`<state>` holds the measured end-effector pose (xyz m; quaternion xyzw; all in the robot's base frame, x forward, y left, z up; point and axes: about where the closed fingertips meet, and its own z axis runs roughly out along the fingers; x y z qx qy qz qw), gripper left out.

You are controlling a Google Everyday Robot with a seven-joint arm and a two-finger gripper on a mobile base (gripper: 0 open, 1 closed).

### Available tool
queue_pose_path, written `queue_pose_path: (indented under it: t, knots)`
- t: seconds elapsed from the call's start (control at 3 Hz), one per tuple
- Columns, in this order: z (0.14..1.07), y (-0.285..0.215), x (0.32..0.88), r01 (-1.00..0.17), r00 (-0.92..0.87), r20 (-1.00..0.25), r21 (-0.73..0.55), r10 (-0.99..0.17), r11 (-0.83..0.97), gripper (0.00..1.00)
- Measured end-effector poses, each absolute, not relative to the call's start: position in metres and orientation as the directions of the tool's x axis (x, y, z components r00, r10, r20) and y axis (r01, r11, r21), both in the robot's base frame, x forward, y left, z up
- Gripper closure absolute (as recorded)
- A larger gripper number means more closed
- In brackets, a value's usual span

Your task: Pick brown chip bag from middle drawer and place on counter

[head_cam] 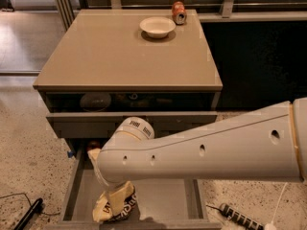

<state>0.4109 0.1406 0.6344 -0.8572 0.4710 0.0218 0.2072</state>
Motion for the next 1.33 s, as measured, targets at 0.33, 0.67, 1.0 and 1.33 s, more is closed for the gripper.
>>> queue_pose_path:
  t: [0.33,0.67,1.0,1.33]
  knots:
    - [0.617,0.165,0.438,-0.797,0.578,-0.220,-0.360,-0.786,-0.485,0.00]
    - [0.617,0.165,0.438,-0.797,0.578,-0.220,-0.360,-0.786,-0.485,0.00]
    - [0.603,0.166,0.423,-0.802,0.577,-0.237,-0.348,-0.782,-0.486,0.00]
    - [0.577,0.174,0.388,-0.797,0.594,-0.262,-0.323,-0.761,-0.511,0.00]
